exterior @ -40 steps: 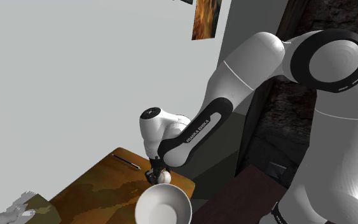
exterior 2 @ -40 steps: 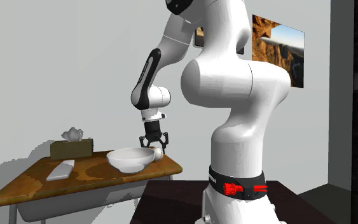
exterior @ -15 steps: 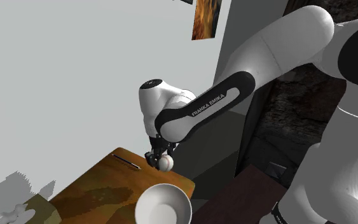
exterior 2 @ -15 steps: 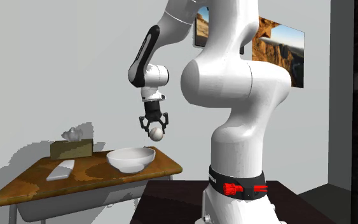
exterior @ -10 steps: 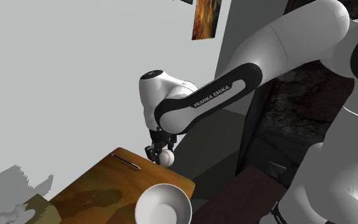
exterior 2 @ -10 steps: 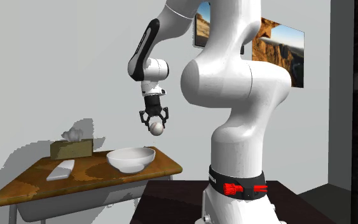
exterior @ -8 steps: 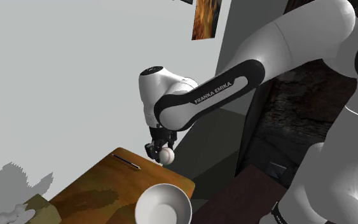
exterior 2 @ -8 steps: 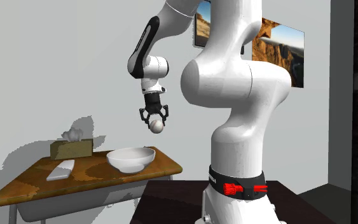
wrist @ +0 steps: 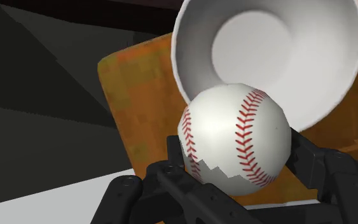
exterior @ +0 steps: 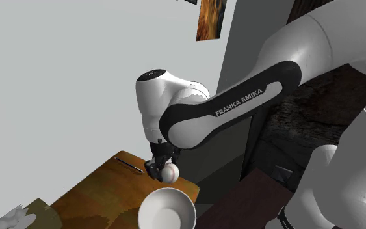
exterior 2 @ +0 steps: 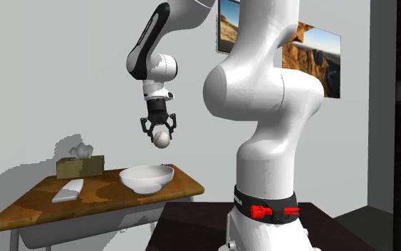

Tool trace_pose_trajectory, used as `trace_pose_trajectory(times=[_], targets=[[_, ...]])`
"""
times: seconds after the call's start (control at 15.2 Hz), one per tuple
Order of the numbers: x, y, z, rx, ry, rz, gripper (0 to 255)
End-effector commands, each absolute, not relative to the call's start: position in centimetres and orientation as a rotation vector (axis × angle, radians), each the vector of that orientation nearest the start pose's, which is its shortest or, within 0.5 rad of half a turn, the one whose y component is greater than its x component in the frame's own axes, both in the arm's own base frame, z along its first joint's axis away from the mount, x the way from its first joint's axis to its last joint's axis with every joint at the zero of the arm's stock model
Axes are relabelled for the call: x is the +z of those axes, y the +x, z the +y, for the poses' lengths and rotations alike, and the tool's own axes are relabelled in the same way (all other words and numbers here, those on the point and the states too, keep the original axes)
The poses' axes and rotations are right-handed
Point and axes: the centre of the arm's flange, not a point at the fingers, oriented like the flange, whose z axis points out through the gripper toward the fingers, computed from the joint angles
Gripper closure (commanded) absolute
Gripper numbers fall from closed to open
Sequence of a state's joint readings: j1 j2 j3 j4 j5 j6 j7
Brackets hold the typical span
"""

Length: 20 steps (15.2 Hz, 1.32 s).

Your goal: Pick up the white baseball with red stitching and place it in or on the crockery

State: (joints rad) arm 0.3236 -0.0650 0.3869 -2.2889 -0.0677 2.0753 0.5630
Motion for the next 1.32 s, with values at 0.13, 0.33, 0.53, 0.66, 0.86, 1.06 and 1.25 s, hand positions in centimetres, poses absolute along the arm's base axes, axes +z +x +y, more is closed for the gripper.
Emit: trace_pose_trajectory(times=[0.13,0.33,0.53,0.66,0.86,1.06,1.25], targets=[[36.5,32.5,34.4,0.125,-3.283,-0.297,255],[36.0,31.0,35.5,0.125,-3.283,-0.297,255],[34.4,31.0,35.5,0.125,-3.283,-0.297,255],[33.4,31.0,35.5,0.125,-3.283,-0.297,255],[31.8,31.0,35.5,0.125,-3.283,-0.297,255],[30.2,31.0,35.5,0.125,-3.283,-0.297,255],[28.9,31.0,35.5,0.125,-3.283,-0.297,255]])
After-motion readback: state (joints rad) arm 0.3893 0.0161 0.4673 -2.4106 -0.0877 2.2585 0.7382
